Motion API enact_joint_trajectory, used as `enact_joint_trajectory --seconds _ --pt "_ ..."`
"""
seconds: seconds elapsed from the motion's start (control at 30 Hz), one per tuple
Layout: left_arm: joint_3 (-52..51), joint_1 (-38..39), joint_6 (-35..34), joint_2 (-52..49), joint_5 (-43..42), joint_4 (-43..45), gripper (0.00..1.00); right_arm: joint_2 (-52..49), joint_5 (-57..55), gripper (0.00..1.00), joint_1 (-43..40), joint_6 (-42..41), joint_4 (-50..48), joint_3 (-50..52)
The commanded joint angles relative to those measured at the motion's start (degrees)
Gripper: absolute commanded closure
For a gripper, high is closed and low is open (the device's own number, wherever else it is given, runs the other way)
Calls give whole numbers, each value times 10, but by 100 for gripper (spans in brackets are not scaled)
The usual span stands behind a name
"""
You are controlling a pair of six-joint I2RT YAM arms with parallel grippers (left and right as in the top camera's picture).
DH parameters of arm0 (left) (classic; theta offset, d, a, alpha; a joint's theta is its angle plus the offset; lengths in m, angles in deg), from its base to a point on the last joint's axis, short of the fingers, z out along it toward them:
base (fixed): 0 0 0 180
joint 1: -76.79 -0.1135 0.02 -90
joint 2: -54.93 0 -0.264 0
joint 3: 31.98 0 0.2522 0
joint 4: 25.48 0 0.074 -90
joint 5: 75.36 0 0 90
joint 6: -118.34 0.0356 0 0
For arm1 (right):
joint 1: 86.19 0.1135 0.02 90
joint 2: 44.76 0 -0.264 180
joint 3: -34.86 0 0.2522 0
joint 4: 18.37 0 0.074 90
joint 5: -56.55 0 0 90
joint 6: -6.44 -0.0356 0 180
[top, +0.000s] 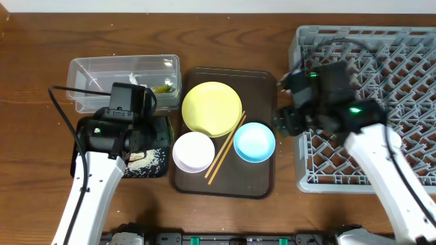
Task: Sort waste into correct bins and load items into the dishwasher rack
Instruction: 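Grasp the blue bowl with the right gripper and lift it, then lower the blue bowl into the back of the rack and release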
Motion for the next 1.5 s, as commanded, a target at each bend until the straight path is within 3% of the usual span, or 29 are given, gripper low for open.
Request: enact_joint_trajectory --seconds 0.0,0.3,0.5,0.6,0.73,0.83,0.93,1.07,1.27,1.47 --pt "-5 -2 9 1 7 -2 37 -47 -69 31 33 -20 -6 -8" --pt "-5 -2 9 1 7 -2 36 -167 -74 48 53 -72 -35 -8" --pt "-5 -2 9 1 7 -1 37 -230 -74 53 54 -76 -35 -8" --pt "-5 -2 9 1 7 -1 36 -252 -74 66 54 -83 -35 -8" --pt "-5 -2 9 1 7 -1 37 -255 -74 84 54 -87 -36 -8" --pt "-5 -2 9 1 7 -1 36 -245 -75 86 52 -86 -35 -12" --pt "-5 -2 9 1 7 -1 37 -226 -75 99 45 -87 -32 -19" --pt "-5 -2 9 1 7 -1 36 -186 -93 99 32 -87 -22 -33" --pt "-5 -2 9 1 7 -1 36 -93 -229 99 23 -87 -16 -61" --pt "-5 -2 9 1 7 -1 36 -13 -506 99 14 -109 -106 -66"
